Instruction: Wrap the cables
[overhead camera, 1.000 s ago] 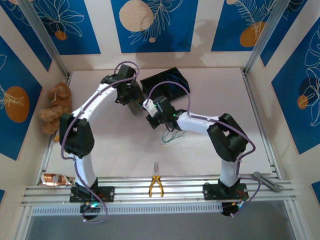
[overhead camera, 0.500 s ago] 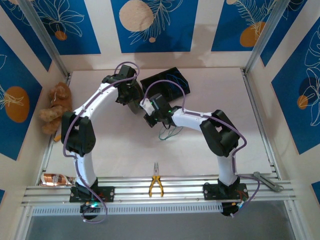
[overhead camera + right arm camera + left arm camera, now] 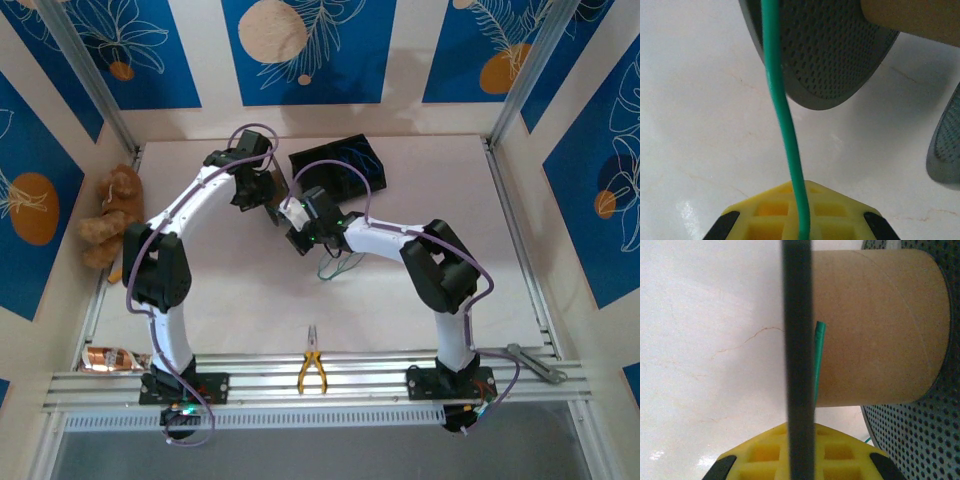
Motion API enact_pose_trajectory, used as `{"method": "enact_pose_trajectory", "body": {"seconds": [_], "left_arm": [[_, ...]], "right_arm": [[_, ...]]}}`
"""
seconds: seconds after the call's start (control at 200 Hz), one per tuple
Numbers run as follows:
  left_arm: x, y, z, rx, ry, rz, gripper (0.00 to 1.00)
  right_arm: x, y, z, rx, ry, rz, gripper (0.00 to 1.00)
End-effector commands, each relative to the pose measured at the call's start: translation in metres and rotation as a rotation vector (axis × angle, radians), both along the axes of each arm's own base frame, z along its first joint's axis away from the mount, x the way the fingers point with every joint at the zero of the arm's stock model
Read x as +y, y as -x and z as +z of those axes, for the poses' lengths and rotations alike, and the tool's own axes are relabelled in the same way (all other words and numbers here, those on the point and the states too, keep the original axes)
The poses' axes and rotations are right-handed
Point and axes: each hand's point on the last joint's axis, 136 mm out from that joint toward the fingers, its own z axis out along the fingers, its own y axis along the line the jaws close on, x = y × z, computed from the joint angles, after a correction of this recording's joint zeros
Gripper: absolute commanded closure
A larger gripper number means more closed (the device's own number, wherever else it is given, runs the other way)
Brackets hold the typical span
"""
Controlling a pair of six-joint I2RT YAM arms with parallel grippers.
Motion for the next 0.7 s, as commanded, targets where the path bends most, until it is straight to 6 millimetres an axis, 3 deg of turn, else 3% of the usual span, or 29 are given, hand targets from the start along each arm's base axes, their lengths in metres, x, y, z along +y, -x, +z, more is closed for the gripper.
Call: {"method": "enact_pose_trajectory", "body": {"seconds": [0.0,0.095,0.175,0.335,0.365,0.495,0.695], "left_arm": [[0.004,-0.007,0.020,-0.056,0.010,0.009,1.00],[0.009,-0.005,0.046,-0.121,0.013,0.021,1.00],[0.010,-0.004,0.070,-0.177,0.029,0.014,1.00],[0.008,0.004,0.117,-0.275,0.080,-0.021,1.00],[0.008,0.006,0.124,-0.294,0.091,-0.026,1.00],[0.008,0.015,0.157,-0.400,0.126,-0.057,1.00],[0.000,0.029,0.200,-0.581,0.185,-0.152,1.00]], "right_arm": [[0.003,0.010,0.021,0.015,-0.049,0.039,0.90],[-0.002,0.020,0.038,0.017,-0.066,0.062,0.54],[-0.010,0.033,0.063,0.041,-0.117,0.091,0.41],[-0.030,0.070,0.135,0.094,-0.268,0.158,0.22],[-0.033,0.079,0.149,0.108,-0.294,0.175,0.14],[-0.048,0.100,0.199,0.138,-0.385,0.164,0.13],[-0.091,0.098,0.253,0.267,-0.563,-0.005,0.14]]}}
